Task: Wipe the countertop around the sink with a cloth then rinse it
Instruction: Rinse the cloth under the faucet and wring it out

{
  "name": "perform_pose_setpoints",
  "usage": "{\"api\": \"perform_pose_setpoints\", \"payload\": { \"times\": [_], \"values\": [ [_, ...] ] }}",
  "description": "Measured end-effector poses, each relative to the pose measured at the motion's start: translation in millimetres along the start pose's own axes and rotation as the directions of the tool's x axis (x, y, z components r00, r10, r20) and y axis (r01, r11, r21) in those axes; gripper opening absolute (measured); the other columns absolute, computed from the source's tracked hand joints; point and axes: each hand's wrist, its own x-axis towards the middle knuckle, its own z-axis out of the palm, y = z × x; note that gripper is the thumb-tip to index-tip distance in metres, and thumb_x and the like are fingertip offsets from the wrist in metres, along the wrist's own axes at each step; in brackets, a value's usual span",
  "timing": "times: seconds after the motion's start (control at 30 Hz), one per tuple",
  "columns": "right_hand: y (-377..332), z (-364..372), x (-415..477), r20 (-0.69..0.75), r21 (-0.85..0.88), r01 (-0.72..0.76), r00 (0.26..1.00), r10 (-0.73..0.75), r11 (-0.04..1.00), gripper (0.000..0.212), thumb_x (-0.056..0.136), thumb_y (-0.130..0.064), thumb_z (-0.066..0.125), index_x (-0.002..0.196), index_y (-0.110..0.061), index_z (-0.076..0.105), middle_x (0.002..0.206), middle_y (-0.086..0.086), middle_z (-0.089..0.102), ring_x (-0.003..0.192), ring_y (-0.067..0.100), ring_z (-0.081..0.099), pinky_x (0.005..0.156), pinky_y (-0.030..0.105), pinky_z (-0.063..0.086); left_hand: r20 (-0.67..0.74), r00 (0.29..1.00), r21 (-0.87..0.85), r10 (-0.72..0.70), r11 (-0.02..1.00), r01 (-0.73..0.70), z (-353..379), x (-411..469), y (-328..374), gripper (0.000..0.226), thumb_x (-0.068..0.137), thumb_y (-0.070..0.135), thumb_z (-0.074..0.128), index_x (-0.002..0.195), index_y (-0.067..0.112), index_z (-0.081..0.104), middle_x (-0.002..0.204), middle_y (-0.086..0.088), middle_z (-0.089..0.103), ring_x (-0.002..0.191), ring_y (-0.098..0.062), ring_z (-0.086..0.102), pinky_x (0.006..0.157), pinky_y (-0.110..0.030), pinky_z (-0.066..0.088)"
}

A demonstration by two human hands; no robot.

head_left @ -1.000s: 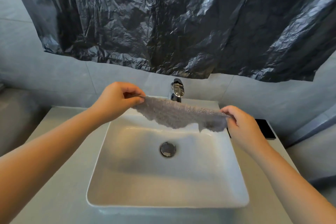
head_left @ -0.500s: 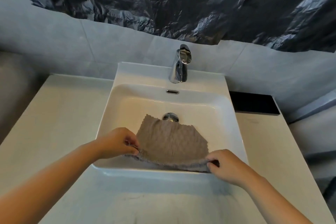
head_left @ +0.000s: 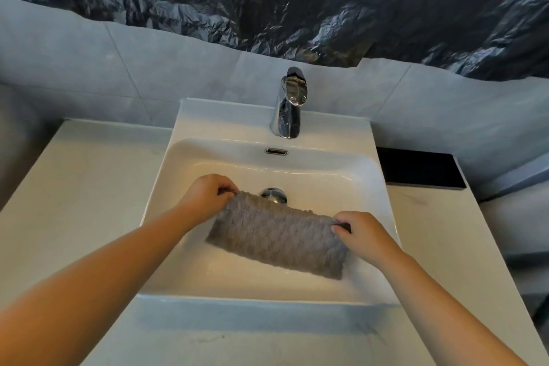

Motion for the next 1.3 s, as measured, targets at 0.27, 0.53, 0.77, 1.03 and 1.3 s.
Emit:
{"api": "perform_pose_setpoints", "payload": {
  "times": [0.27, 0.53, 0.77, 1.03, 1.3],
  "values": [
    [16.7, 20.4, 46.8, 0.042, -0.094, 0.005, 0.999, -0.001, 0.996, 0.009, 0.09, -0.028, 0.058, 0.086, -0.024, 0.065, 0.086, -0.006, 0.061, 0.081, 0.013, 0.056, 0.068, 0.023, 0.044, 0.137, 0.989, 0.181, -0.051, 0.983, 0.026, 23.1, 41.6, -24.4, 0.023, 0.082, 0.019, 0.069, 0.105, 0.015, 0.065, 0.106, -0.001, 0.056, 0.095, -0.018, 0.055, 0.081, -0.023, 0.042],
    [12.4, 30.4, 70.0, 0.192, 0.084, 0.026, 0.981, -0.042, 0.996, 0.022, 0.083, -0.031, 0.069, 0.103, -0.027, 0.06, 0.097, -0.011, 0.063, 0.084, 0.01, 0.057, 0.07, 0.021, 0.044, 0.31, 0.951, 0.353, 0.012, 0.927, -0.127, 27.3, 64.3, -28.3, 0.016, 0.08, 0.033, 0.07, 0.086, 0.02, 0.062, 0.094, 0.001, 0.053, 0.089, -0.018, 0.052, 0.075, -0.027, 0.042],
    [0.6, 22.0, 54.3, 0.091, 0.145, 0.177, 0.977, -0.191, 0.974, 0.022, 0.074, -0.018, 0.067, 0.065, -0.016, 0.047, 0.067, -0.001, 0.051, 0.059, 0.007, 0.042, 0.055, 0.018, 0.034, 0.262, 0.961, 0.082, 0.095, 0.989, -0.12, -10.7, 44.0, -15.0, 0.023, 0.079, 0.02, 0.07, 0.064, 0.027, 0.054, 0.065, 0.008, 0.053, 0.063, -0.008, 0.046, 0.06, -0.021, 0.036],
    [-9.9, -6.6, 10.7, 0.192, -0.095, 0.294, 0.943, -0.272, 0.951, 0.027, 0.085, -0.04, 0.058, 0.063, -0.026, 0.048, 0.057, -0.004, 0.043, 0.053, 0.009, 0.038, 0.049, 0.022, 0.027, 0.199, 0.962, 0.112, 0.189, 0.97, -0.214, -40.0, 14.3, -2.2, 0.023, 0.082, 0.023, 0.069, 0.069, 0.031, 0.052, 0.068, 0.005, 0.058, 0.067, -0.014, 0.052, 0.065, -0.03, 0.044],
    [-12.3, -31.9, -8.0, 0.156, -0.344, 0.326, 0.945, -0.289, 0.881, 0.032, 0.085, -0.044, 0.057, 0.064, -0.025, 0.042, 0.072, -0.009, 0.046, 0.079, 0.01, 0.044, 0.056, 0.019, 0.029, 0.116, 0.928, 0.219, 0.354, 0.902, -0.371, -69.7, -8.3, 20.3, 0.011, 0.086, 0.023, 0.066, 0.08, 0.024, 0.057, 0.076, 0.007, 0.06, 0.072, -0.011, 0.055, 0.065, -0.028, 0.049]
  ]
}}
